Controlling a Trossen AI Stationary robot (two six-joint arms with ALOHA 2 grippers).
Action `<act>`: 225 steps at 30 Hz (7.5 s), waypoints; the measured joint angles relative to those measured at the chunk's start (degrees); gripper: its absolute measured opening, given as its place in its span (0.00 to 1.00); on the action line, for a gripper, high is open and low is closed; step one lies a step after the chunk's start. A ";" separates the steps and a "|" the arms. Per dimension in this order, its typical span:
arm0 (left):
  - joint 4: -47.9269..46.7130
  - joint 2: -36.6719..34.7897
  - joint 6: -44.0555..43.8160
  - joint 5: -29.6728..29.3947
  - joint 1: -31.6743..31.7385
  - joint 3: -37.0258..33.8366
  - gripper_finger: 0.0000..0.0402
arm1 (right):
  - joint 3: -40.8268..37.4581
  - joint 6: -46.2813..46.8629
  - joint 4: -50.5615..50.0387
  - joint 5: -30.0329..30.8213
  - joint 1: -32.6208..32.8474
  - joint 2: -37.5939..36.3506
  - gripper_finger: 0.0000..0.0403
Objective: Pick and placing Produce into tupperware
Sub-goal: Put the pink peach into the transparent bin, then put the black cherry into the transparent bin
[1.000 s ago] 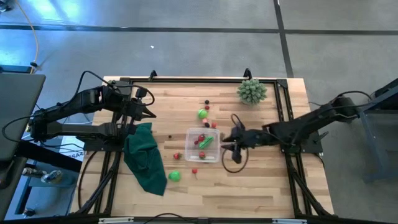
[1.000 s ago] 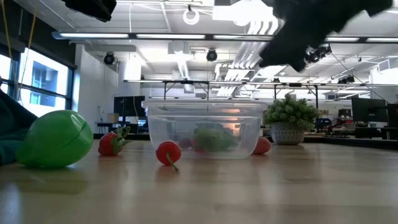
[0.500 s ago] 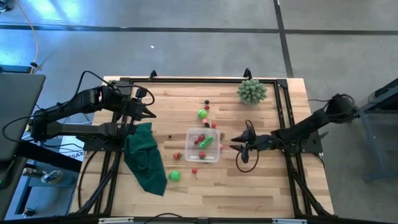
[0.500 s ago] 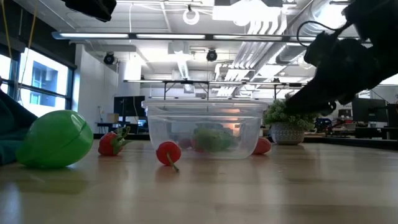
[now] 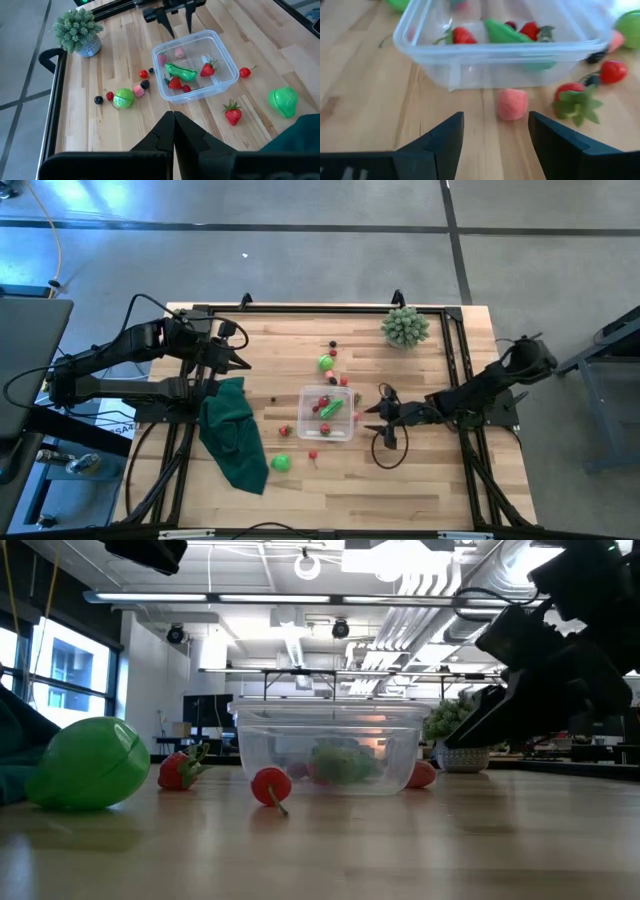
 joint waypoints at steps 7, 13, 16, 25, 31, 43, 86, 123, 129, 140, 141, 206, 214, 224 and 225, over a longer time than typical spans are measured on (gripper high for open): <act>0.00 0.00 -0.01 0.00 0.00 0.00 0.00 | 3.09 0.07 0.51 -0.93 -2.48 6.71 0.53; 0.00 0.00 0.00 0.00 0.00 0.00 0.00 | 4.60 0.07 1.23 -3.58 -4.57 8.87 0.53; -0.02 0.00 0.01 0.00 0.00 0.00 0.00 | 5.19 -0.11 1.26 -5.51 -5.64 9.87 0.53; -0.02 0.00 0.01 0.00 0.00 -0.01 0.00 | 6.65 -1.05 1.74 -6.38 -7.83 11.74 0.53; -0.02 0.00 0.00 0.00 0.01 0.00 0.00 | 6.65 -1.44 1.75 -7.93 -8.87 11.74 0.53; -0.02 0.00 0.01 0.00 0.02 -0.01 0.00 | 6.65 -2.71 1.66 -8.53 -9.03 11.74 0.53; -0.02 0.00 0.01 0.02 0.02 -0.01 0.00 | 9.16 -0.99 -1.17 -12.17 -10.40 14.41 0.35; 0.00 0.00 0.00 0.00 0.01 0.00 0.00 | 18.16 8.68 -25.62 -15.18 -9.04 -19.15 0.31; -0.02 0.00 0.01 0.00 0.00 0.00 0.00 | 33.64 1.95 -40.00 -14.17 -10.91 -12.50 0.31; -0.02 0.00 0.00 0.00 0.02 -0.02 0.00 | 54.16 -3.79 -57.62 -24.82 -13.94 14.31 0.31; -0.01 0.00 0.01 0.01 0.01 -0.01 0.00 | 55.39 -4.25 -58.06 -25.56 -13.94 16.30 0.31; -0.02 0.00 -0.01 0.02 0.00 0.00 0.00 | 70.12 -9.81 -65.48 -30.08 -16.11 32.94 0.54; -0.02 0.00 0.00 0.00 0.02 -0.02 0.00 | 70.74 -8.95 -67.84 -31.75 -16.21 26.51 0.51; -0.02 0.00 0.00 0.00 0.00 0.00 0.00 | 70.71 -10.44 -73.88 -24.87 -16.57 14.52 0.49; 0.00 0.00 0.00 0.00 0.00 0.00 0.00 | 70.71 -10.55 -74.72 -23.85 -16.57 13.70 0.49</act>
